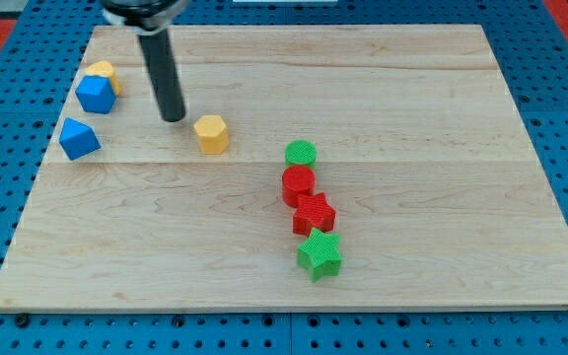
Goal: Move the hexagon to the right side
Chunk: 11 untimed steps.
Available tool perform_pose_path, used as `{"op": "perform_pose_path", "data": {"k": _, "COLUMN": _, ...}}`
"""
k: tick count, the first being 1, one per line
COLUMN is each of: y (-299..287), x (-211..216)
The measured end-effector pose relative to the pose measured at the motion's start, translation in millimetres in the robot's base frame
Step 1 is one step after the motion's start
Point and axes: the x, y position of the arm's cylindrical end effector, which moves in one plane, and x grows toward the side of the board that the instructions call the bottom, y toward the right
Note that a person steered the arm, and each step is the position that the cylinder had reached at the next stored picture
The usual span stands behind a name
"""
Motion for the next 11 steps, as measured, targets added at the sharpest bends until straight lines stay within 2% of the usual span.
{"op": "perform_pose_path", "data": {"k": 1, "y": 7.1, "x": 38.5}}
{"op": "perform_pose_path", "data": {"k": 2, "y": 54.7, "x": 54.0}}
{"op": "perform_pose_path", "data": {"k": 4, "y": 220.5, "x": 11.3}}
{"op": "perform_pose_path", "data": {"k": 5, "y": 195.1, "x": 16.8}}
{"op": "perform_pose_path", "data": {"k": 7, "y": 79.3, "x": 38.7}}
{"op": "perform_pose_path", "data": {"k": 8, "y": 69.6, "x": 6.8}}
{"op": "perform_pose_path", "data": {"k": 9, "y": 121.5, "x": -9.5}}
{"op": "perform_pose_path", "data": {"k": 10, "y": 228.1, "x": 7.3}}
{"op": "perform_pose_path", "data": {"k": 11, "y": 239.9, "x": 2.3}}
